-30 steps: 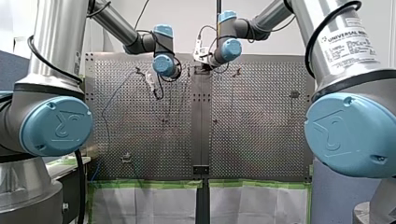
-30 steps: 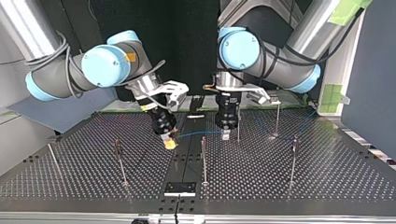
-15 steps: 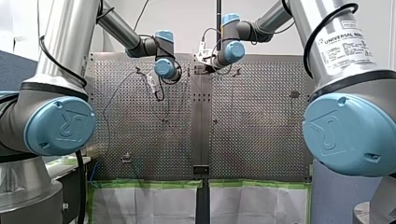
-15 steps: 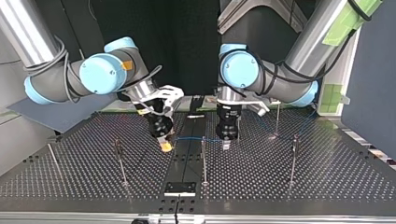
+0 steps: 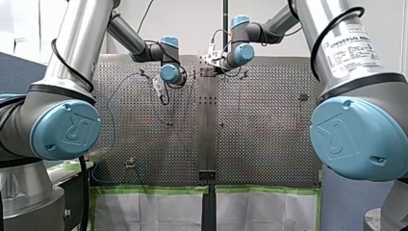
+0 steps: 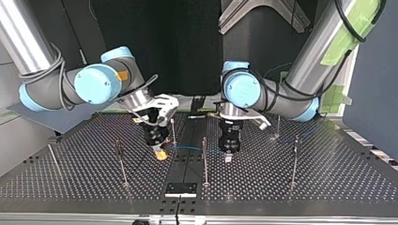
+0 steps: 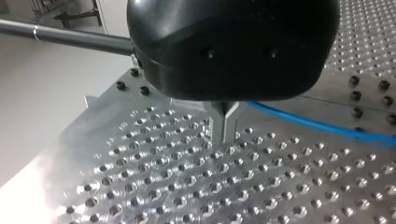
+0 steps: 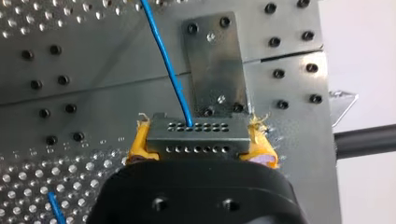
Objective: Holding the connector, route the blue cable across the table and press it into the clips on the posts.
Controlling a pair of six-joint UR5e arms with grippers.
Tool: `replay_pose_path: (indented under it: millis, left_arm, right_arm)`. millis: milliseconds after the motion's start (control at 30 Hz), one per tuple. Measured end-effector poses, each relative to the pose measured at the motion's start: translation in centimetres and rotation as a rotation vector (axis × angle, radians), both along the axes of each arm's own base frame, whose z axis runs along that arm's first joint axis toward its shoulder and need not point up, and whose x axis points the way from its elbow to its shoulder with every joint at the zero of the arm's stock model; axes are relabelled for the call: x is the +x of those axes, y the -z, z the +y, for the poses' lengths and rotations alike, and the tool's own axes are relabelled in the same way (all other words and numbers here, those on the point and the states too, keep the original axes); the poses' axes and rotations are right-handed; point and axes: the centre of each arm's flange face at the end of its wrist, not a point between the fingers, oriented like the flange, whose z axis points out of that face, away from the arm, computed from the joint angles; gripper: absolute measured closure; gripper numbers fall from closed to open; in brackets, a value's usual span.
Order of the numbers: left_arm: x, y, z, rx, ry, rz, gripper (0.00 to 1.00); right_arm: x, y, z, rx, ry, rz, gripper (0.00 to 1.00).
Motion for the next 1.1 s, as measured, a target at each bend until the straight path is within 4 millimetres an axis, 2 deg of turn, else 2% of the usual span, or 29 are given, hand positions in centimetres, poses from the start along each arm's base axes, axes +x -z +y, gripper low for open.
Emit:
replay_pose_path:
  millis: [200, 400, 467, 500, 567, 600, 667, 700, 767, 1100]
  left_arm:
    - [1.8, -0.8, 0.6, -0.004, -0.009, -0.015, 1.00]
    - [2.1, -0.9, 1.0, 0.001, -0.015, -0.003, 1.00]
    - [2.0, -0.9, 0.9, 0.002, -0.014, 0.003, 0.90]
    - [1.9, -0.8, 0.9, 0.002, -0.013, 0.009, 0.90]
    - [1.7, -0.7, 0.8, 0.004, -0.010, 0.018, 0.71]
    - [1.6, -0.6, 0.6, 0.006, -0.007, 0.025, 0.71]
    - [1.4, -0.5, 0.4, 0.009, -0.003, 0.037, 0.31]
    - [1.2, -0.4, 0.3, 0.012, -0.001, 0.046, 0.31]
    - [1.0, -0.2, 0.2, 0.018, 0.003, 0.060, 0.00]
    - [-0.4, 0.4, -0.3, 0.064, 0.016, 0.139, 0.00]
  right_arm:
    - [-0.7, 0.4, -1.9, 0.000, 0.018, -0.001, 1.00]
    - [-1.8, 0.2, -3.6, -0.005, 0.037, -0.006, 1.00]
    - [-2.2, 0.2, -4.0, -0.004, 0.044, -0.006, 1.00]
    - [-2.4, 0.2, -4.1, -0.004, 0.047, -0.006, 1.00]
    - [-2.6, 0.2, -4.4, -0.003, 0.052, -0.006, 1.00]
    - [-2.8, 0.2, -4.5, -0.003, 0.054, -0.006, 1.00]
    - [-3.1, 0.2, -4.8, -0.001, 0.061, -0.004, 1.00]
    - [-3.2, 0.2, -4.9, -0.001, 0.063, -0.004, 1.00]
    - [-3.5, 0.3, -5.1, -0.001, 0.068, -0.003, 1.00]
    - [-4.1, 0.4, -5.5, 0.004, 0.078, 0.005, 1.00]
